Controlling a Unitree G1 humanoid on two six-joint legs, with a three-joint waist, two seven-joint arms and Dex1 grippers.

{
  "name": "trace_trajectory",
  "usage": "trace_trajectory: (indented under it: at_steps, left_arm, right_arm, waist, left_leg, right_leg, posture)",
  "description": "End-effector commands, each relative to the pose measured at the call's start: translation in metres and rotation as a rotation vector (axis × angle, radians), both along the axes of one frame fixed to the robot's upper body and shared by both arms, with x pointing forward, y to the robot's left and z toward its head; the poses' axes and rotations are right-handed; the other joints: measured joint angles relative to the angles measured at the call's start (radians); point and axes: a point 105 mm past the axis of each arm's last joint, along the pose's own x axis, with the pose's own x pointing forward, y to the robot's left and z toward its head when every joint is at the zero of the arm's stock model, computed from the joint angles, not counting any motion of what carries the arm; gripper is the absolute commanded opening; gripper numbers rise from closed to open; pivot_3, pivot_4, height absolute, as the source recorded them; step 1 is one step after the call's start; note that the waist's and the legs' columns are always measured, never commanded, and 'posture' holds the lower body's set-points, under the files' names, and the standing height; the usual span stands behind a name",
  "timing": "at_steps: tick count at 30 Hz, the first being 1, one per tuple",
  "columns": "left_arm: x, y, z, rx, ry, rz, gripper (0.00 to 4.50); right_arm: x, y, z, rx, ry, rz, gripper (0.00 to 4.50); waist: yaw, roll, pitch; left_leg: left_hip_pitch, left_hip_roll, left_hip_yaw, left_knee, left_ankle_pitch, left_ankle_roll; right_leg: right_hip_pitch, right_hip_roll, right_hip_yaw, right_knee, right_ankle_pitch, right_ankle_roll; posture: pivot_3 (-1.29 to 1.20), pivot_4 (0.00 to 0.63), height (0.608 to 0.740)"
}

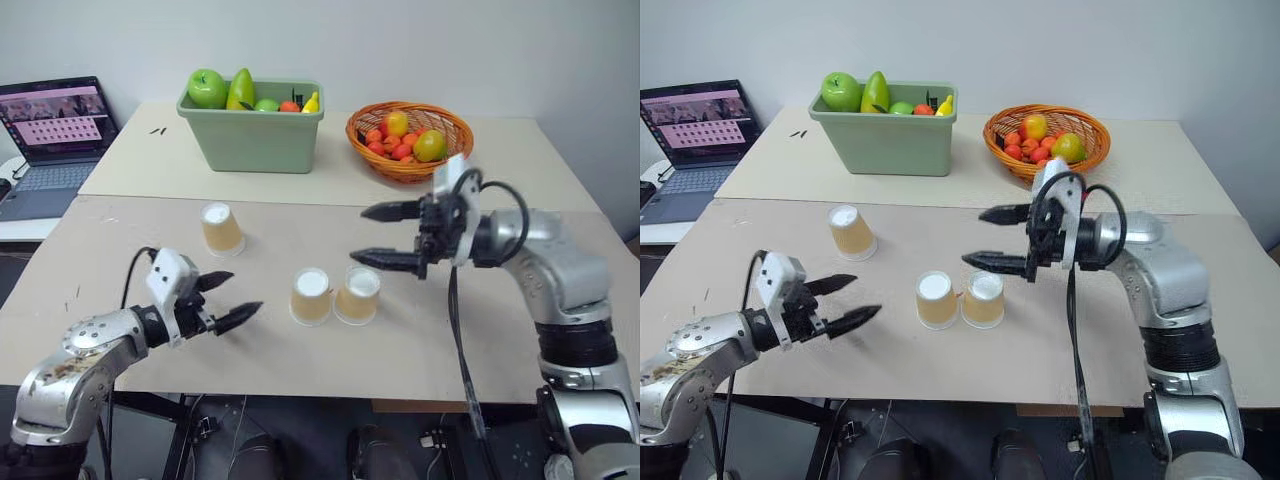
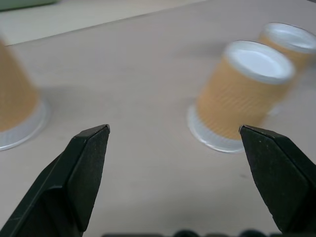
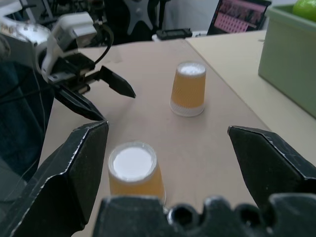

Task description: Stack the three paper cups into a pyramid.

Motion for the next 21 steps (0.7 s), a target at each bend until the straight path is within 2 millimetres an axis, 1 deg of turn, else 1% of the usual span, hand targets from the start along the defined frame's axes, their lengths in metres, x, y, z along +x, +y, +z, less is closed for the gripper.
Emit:
trace_trajectory:
  at_steps: [1, 3, 6, 10, 15, 21]
  left_arm:
    - [0.019, 0.025, 0.015, 0.045, -0.12, 0.219, 4.5]
    - [0.03, 0.024, 0.019, 0.032, -0.148, 0.245, 4.5]
    - [0.042, 0.018, 0.02, 0.028, -0.156, 0.233, 4.5]
    - [0.063, 0.014, 0.019, 0.051, -0.145, 0.168, 4.5]
    - [0.081, 0.015, 0.02, 0.07, -0.138, 0.105, 4.5]
    - [0.102, 0.015, 0.021, 0.083, -0.13, 0.055, 4.5]
  right_arm:
    - [0.004, 0.001, -0.003, -0.076, -0.068, -0.088, 4.48]
    - [0.002, -0.001, -0.009, -0.105, -0.068, -0.096, 4.48]
    - [0.0, -0.005, -0.012, -0.117, -0.059, -0.108, 4.48]
    - [-0.007, -0.024, -0.013, -0.143, -0.053, -0.135, 4.48]
    - [-0.009, -0.036, -0.016, -0.156, -0.039, -0.177, 4.48]
    - [-0.015, -0.044, -0.017, -0.161, -0.035, -0.202, 4.48]
  waist:
    - [0.001, 0.0, 0.0]
    - [0.006, -0.001, 0.0]
    - [0.015, -0.001, 0.0]
    - [0.022, -0.001, 0.0]
    - [0.017, -0.001, 0.0]
    - [0.019, -0.001, 0.0]
  left_leg:
    - [0.0, 0.0, 0.0, 0.0, 0.0, 0.0]
    - [0.0, 0.0, 0.0, 0.0, 0.0, 0.0]
    - [-0.002, -0.001, 0.0, 0.001, 0.0, 0.0]
    - [-0.004, -0.001, 0.002, 0.001, 0.0, 0.0]
    - [-0.005, -0.001, 0.003, 0.002, 0.0, 0.0]
    - [-0.005, -0.001, 0.003, 0.003, 0.0, 0.0]
  right_leg:
    - [0.0, 0.0, 0.0, 0.0, 0.0, 0.0]
    - [0.0, 0.0, -0.001, 0.0, 0.0, 0.0]
    - [0.0, -0.001, -0.002, -0.001, 0.0, 0.0]
    - [0.0, -0.001, -0.005, -0.001, 0.0, 0.0]
    - [0.0, 0.0, -0.006, -0.001, 0.0, 0.0]
    - [0.0, 0.0, -0.007, -0.001, 0.0, 0.0]
  posture:
    - [0.0, 0.15, 0.727]
    - [0.0, 0.15, 0.727]
    - [0.0, 0.15, 0.727]
    - [0.0, 0.15, 0.727]
    - [0.0, 0.15, 0.727]
    - [0.0, 0.15, 0.727]
